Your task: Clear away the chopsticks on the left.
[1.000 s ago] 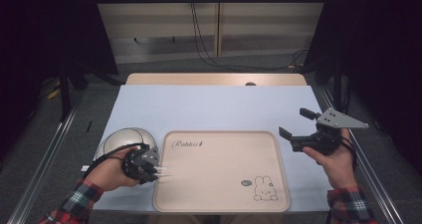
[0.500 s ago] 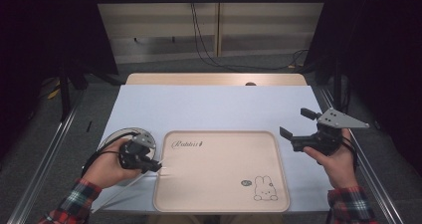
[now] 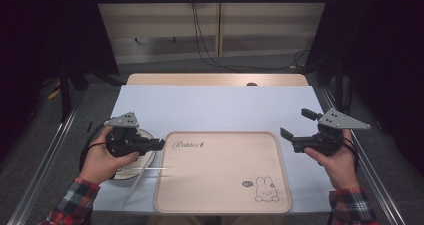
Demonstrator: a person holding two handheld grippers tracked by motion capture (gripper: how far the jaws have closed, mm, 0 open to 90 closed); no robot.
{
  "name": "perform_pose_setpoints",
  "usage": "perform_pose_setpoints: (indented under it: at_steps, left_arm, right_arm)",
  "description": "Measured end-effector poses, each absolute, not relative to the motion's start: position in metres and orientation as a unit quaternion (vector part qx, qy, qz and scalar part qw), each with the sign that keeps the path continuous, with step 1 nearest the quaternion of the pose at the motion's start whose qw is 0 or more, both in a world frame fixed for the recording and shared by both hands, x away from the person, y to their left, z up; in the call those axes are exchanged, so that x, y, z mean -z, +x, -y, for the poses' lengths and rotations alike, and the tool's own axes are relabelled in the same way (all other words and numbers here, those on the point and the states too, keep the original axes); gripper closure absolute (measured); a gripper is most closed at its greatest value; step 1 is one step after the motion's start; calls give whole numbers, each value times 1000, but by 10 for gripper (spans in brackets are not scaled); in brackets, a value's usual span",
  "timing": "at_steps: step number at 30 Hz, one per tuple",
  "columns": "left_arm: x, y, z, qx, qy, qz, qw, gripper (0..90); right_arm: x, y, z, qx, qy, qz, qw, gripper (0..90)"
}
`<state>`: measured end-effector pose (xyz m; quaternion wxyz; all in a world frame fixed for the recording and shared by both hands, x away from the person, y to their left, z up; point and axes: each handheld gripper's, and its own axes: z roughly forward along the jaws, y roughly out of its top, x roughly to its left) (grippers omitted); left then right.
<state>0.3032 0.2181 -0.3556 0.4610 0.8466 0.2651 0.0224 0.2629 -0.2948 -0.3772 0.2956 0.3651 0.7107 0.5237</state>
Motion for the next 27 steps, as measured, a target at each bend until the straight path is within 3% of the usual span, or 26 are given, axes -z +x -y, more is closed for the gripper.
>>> perform_pose_setpoints:
  at_steps: [9,27]
  left_arm:
    - [344,304,-217,-24,807,-274,523,873]
    - [326,306,-206,-17,755,-305,580,874]
  right_arm:
    - [377,263,296,-524,366,-709,296,32]
    - [377,263,297,-527,366,-709,294,32]
